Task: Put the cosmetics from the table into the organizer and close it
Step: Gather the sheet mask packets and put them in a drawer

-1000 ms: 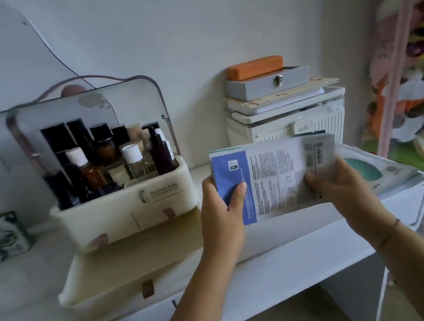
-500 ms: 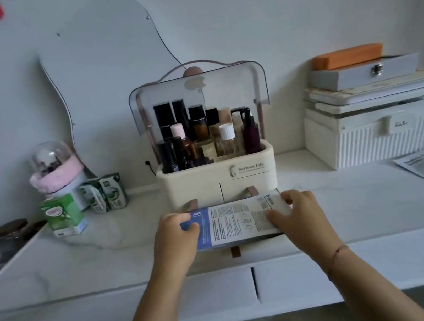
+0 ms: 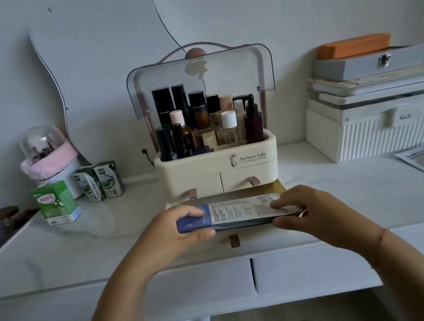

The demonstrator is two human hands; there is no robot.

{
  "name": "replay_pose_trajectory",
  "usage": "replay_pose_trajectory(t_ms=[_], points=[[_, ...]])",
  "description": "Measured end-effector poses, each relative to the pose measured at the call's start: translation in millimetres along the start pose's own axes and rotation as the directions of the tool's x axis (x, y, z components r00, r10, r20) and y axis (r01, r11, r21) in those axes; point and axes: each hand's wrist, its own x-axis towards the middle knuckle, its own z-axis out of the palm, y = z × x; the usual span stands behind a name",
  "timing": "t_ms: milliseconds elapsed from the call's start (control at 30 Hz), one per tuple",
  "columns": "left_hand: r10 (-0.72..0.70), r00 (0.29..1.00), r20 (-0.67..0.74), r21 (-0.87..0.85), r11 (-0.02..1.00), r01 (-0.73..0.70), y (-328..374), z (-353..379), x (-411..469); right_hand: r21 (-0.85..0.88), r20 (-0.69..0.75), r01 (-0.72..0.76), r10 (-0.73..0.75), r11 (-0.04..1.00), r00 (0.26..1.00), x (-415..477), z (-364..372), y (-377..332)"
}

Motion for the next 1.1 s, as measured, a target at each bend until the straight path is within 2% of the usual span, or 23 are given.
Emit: replay_pose_trajectory(t_ms=[267,367,433,500,600,767,867,967,1033,1100], points=[[0.098,0.985,-0.139,0.170,0.983,-0.074,-9.7,4.6,17.2,-0.085,-0.029,0.081,-0.084,0.993,0.996,20.8,1.7,1.5],[0.029,0.998,-0.056,0.257,0.966,-0.014,-11.9,6.4,23.3,-0.176,0.055,0.074,-0.066,0.982,0.996,29.6,2.7,-3.5],[-0.020,1.000,-0.013,0.309,0.951,0.023,-12.1,5.9,25.2,-0.328,0.131,0.080,-0.039,0.941,0.991,34.0,5.9,-3.2],[-0.022,0.999,-0.037,0.398,0.916,0.035,-13.9,7.5,27.5,-0.438,0.159,0.080,-0.011,0.895,0.987,34.3,12.6,0.1],[-0.033,0.999,-0.031,0.592,0.805,0.045,-18.2,15.5,27.9,-0.446,0.143,0.092,-0.030,0.890,0.989,26.9,26.3,8.4],[-0.058,0.998,-0.035,0.678,0.732,0.066,-19.5,31.7,23.1,-0.341,0.021,0.114,-0.114,0.933,0.993,17.0,35.8,11.5],[-0.012,0.988,-0.155,0.635,0.764,0.109,-4.4,36.3,20.3,-0.155,-0.111,0.129,-0.147,0.979,0.983,7.9,33.4,12.6],[0.142,0.938,-0.316,0.550,0.833,0.060,24.3,45.2,22.7,-0.008,-0.288,0.063,-0.063,0.998,0.955,-2.6,16.7,27.7],[0.258,0.870,-0.420,0.471,0.882,-0.034,50.2,60.4,26.8,0.042,-0.409,-0.022,0.037,0.999,0.912,-7.6,0.6,48.4],[0.322,0.823,-0.467,0.361,0.920,-0.155,81.7,85.7,36.5,0.075,-0.510,-0.105,0.128,0.992,0.851,-15.0,-21.1,78.8]])
